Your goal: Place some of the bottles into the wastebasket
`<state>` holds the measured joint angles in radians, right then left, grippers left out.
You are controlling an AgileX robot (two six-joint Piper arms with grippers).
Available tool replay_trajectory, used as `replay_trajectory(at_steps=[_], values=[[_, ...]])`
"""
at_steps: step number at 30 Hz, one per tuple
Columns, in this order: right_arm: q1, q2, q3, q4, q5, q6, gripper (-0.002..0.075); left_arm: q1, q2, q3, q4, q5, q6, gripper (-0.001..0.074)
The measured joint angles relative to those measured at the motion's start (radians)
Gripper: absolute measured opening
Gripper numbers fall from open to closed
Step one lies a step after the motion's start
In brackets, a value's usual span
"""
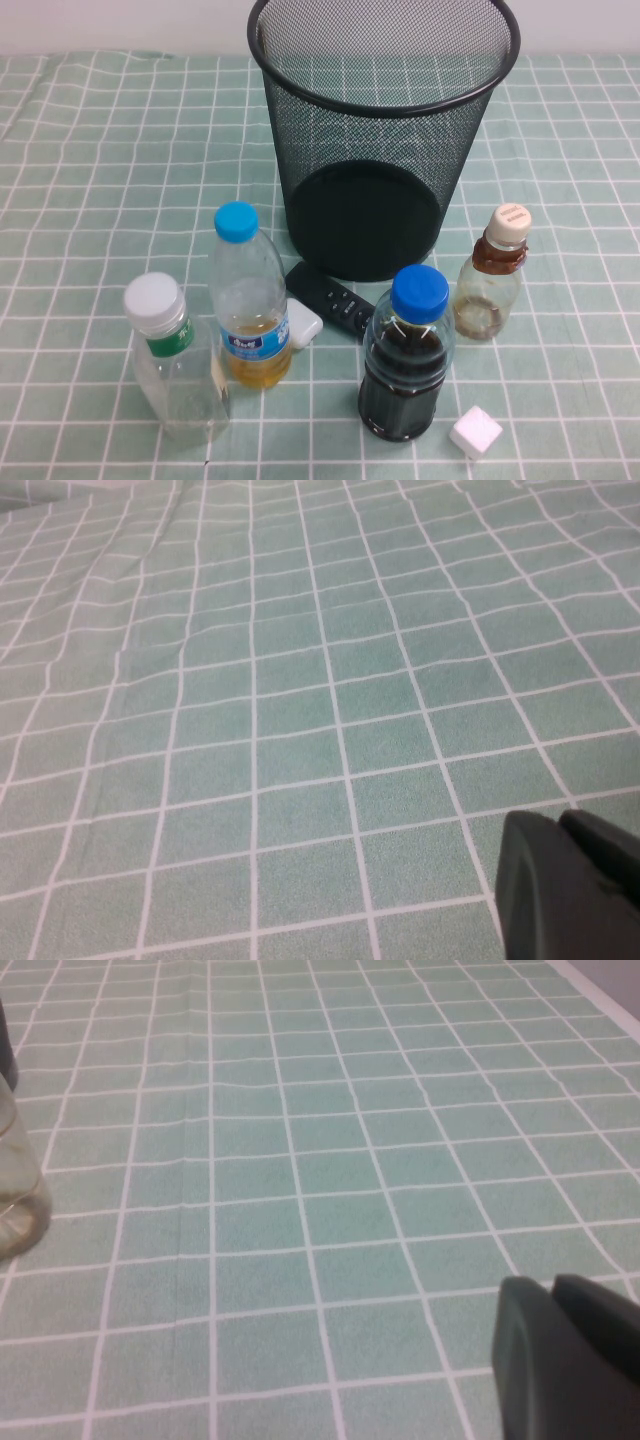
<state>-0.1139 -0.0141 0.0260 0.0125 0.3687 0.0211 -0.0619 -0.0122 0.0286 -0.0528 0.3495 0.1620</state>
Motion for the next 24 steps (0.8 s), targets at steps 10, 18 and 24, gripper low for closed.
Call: replay_trajectory(at_steps=[10, 18, 24], values=[[0.000, 0.000, 0.000, 0.000, 0.000, 0.000, -0.0001, 0.000, 0.000, 0.000, -0.033, -0.035, -0.015, -0.0005], [0.000, 0.000, 0.000, 0.000, 0.000, 0.000, -0.0001, 0.000, 0.000, 0.000, -0.436, -0.227, -0.162, -0.0005], [0.000, 0.000, 0.000, 0.000, 0.000, 0.000, -0.0001, -0.020, 0.008, -0.099, -0.526, -0.141, -0.162, -0.0005]])
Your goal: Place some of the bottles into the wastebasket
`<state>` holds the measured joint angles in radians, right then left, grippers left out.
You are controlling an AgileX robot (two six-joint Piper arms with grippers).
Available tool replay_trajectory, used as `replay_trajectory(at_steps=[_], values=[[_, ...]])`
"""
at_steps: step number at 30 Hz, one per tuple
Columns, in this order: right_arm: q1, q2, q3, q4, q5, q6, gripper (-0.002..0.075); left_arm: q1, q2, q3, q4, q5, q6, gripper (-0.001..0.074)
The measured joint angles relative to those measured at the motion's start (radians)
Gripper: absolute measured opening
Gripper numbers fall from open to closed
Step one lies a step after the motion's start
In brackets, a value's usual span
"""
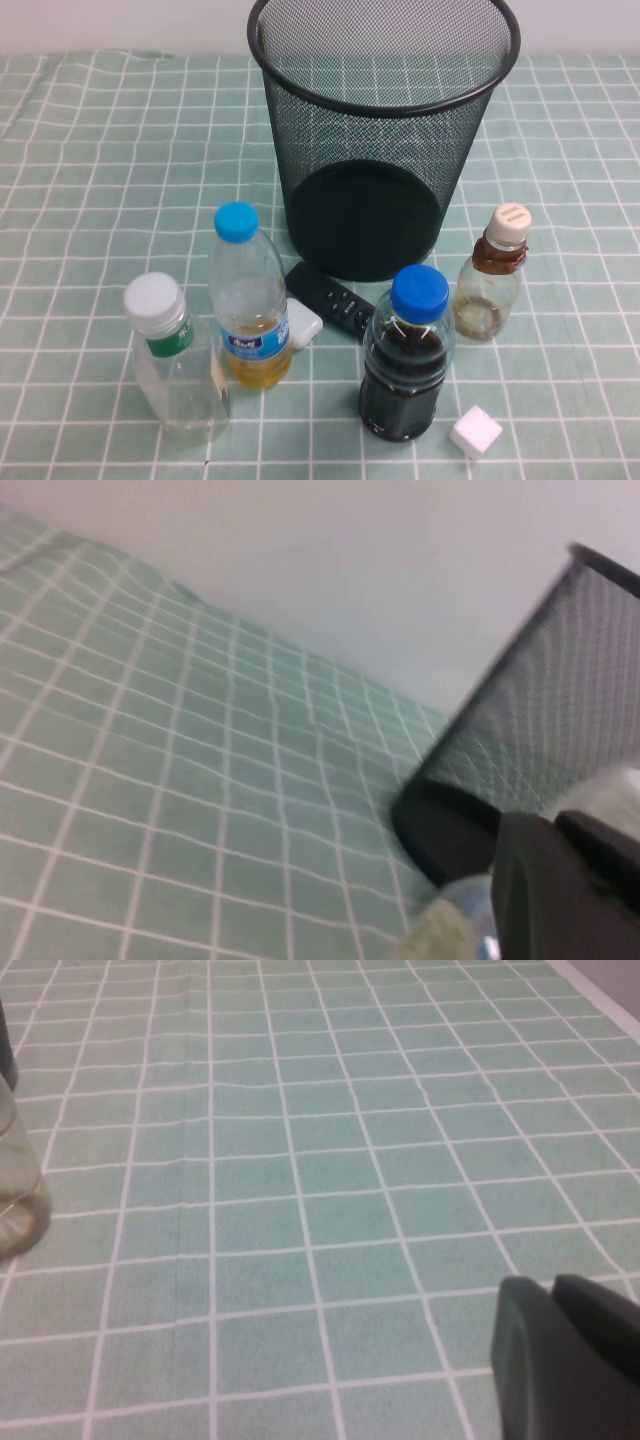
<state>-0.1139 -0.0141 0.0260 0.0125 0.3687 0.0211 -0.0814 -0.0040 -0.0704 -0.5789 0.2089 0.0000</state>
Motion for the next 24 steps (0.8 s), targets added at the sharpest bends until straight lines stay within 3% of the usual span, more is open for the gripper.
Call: replay_trajectory(at_steps=[6, 9, 14, 18, 24], values=[[0.000, 0.000, 0.000, 0.000, 0.000, 0.000, -0.0001, -0.050, 0.215, -0.318, 0.000, 0.395, 0.216, -0.0005], [0.000, 0.000, 0.000, 0.000, 0.000, 0.000, -0.0001, -0.090, 0.345, -0.426, 0.007, 0.506, 0.313, -0.0005], [0.000, 0.000, 0.000, 0.000, 0.000, 0.000, -0.0001, -0.331, 0.506, -0.490, 0.129, 0.476, 0.386, -0.0005], [0.000, 0.000, 0.000, 0.000, 0.000, 0.000, -0.0001, -0.504, 0.588, -0.493, 0.236, 0.354, 0.383, -0.0005], [0.000, 0.000, 0.000, 0.000, 0.000, 0.000, -0.0001, -0.584, 0.634, -0.495, 0.260, 0.114, 0.399, 0.0016]])
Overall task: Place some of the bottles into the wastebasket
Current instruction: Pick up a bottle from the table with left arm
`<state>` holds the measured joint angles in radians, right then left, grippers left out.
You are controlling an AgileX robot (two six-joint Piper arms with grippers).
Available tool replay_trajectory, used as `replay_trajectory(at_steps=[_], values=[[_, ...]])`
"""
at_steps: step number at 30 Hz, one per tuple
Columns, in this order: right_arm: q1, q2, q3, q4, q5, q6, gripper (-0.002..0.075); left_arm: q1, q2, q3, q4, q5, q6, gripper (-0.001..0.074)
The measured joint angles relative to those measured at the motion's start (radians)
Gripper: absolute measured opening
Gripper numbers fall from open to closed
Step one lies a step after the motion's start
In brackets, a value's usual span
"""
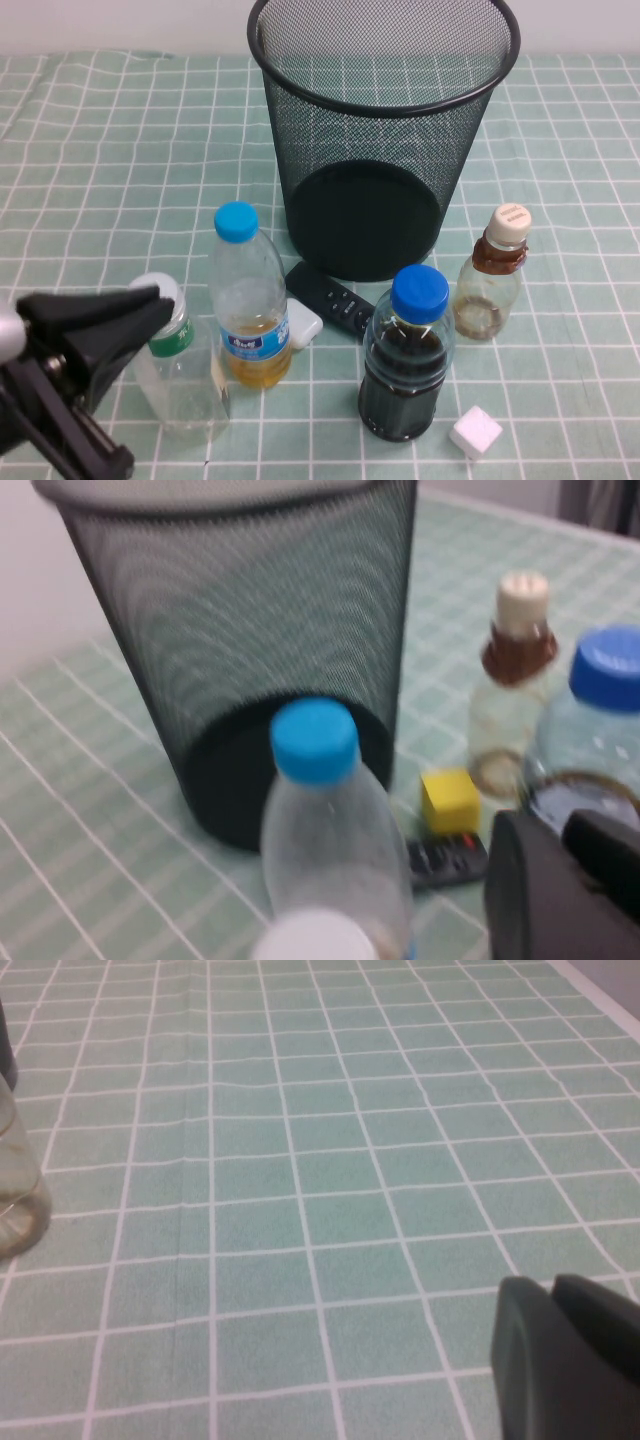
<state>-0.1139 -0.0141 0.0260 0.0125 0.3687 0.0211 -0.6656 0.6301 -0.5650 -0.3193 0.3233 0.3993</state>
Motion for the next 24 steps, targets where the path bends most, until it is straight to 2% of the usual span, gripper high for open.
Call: replay_trajectory(at_steps=[3, 6, 8, 10, 14, 24], values=[[0.000, 0.000, 0.000, 0.000, 0.000, 0.000, -0.0001, -0.001, 0.001, 0.009, 0.000, -0.082, 0.033, 0.0139], [0.000, 0.000, 0.000, 0.000, 0.000, 0.000, -0.0001, -0.001, 0.011, 0.048, -0.019, -0.179, 0.042, 0.0376], [0.000, 0.000, 0.000, 0.000, 0.000, 0.000, -0.0001, -0.001, 0.030, 0.084, -0.048, -0.265, 0.044, 0.0504], [0.000, 0.000, 0.000, 0.000, 0.000, 0.000, -0.0001, -0.001, 0.054, 0.111, -0.070, -0.345, 0.044, 0.0560], [0.000, 0.000, 0.000, 0.000, 0.000, 0.000, -0.0001, -0.001, 0.122, 0.136, -0.100, -0.431, 0.044, 0.0597], [0.000, 0.000, 0.000, 0.000, 0.000, 0.000, -0.0001, -0.001, 0.267, 0.136, -0.120, -0.456, 0.044, 0.0605]])
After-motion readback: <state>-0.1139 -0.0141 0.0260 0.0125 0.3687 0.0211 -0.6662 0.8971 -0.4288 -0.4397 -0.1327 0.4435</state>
